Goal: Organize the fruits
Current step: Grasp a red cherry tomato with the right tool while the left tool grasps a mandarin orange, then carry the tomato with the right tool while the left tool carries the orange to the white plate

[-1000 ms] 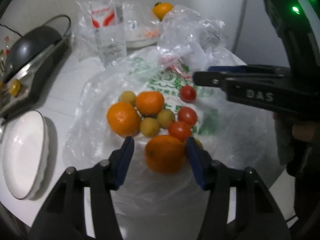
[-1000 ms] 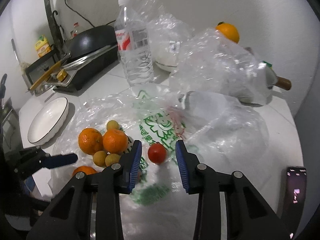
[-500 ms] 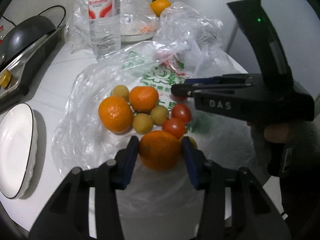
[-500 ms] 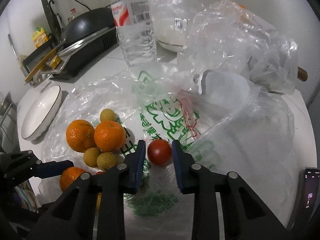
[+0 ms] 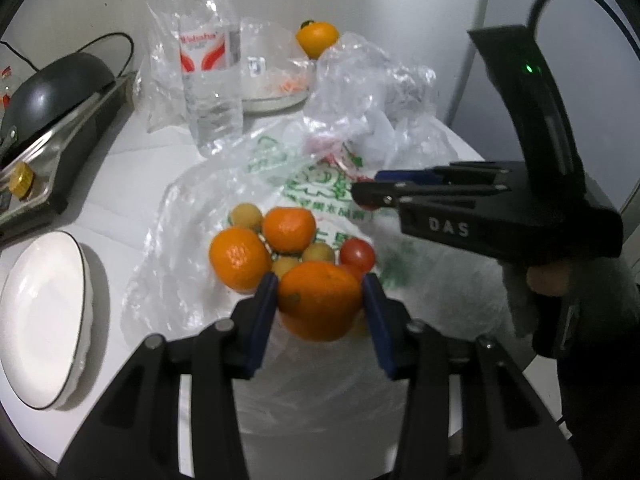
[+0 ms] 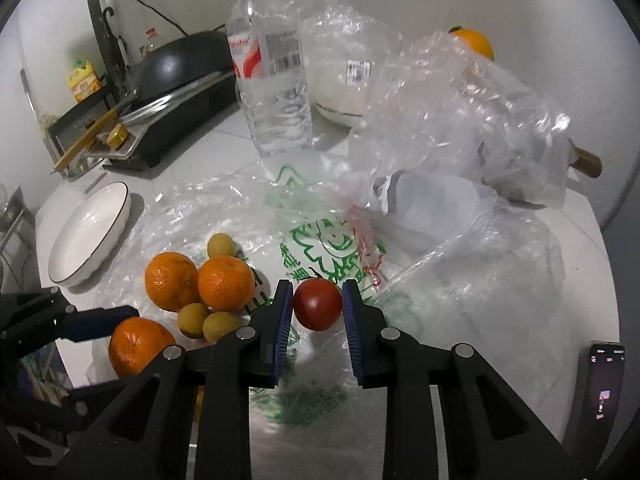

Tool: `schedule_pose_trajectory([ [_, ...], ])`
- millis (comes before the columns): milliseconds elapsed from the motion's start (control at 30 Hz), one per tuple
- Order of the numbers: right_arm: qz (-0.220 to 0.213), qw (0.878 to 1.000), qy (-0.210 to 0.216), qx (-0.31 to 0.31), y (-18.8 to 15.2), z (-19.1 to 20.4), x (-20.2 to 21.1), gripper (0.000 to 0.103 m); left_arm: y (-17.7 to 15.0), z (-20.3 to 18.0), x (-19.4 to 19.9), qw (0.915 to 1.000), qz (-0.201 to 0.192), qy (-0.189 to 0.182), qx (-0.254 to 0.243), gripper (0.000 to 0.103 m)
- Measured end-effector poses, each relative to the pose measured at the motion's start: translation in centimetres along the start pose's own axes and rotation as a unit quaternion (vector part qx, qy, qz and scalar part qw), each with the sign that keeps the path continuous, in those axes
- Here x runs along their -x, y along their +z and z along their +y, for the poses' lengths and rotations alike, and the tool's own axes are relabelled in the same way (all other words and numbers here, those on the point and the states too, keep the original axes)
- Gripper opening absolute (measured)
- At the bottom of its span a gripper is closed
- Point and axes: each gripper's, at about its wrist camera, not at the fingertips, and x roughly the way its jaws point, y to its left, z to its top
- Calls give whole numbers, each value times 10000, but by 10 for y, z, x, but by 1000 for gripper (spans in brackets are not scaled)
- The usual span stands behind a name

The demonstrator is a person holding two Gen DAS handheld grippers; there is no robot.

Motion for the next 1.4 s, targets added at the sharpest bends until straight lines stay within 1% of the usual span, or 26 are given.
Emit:
schedule_pose_trajectory([
  [300, -197, 9997, -113, -44, -3, 5, 24, 27, 12, 6, 19, 9994, -279, 110, -167, 44],
  [567, -555, 9981, -223, -143, -2, 17, 52, 27, 15, 12, 43, 9974, -601, 244, -319, 44],
  [667, -617, 9975, -285, -172, -5, 23, 61, 27, 14, 18, 55, 9964, -729, 296, -315, 44],
  [967, -812, 9959, -395, -25, -8, 56, 87, 27, 5, 35, 88, 9932, -1077, 301, -321, 44],
  [1400, -969, 9937, -529, 165, -2, 104, 100, 27, -8, 64, 127, 9883, -1461, 323, -303, 44],
])
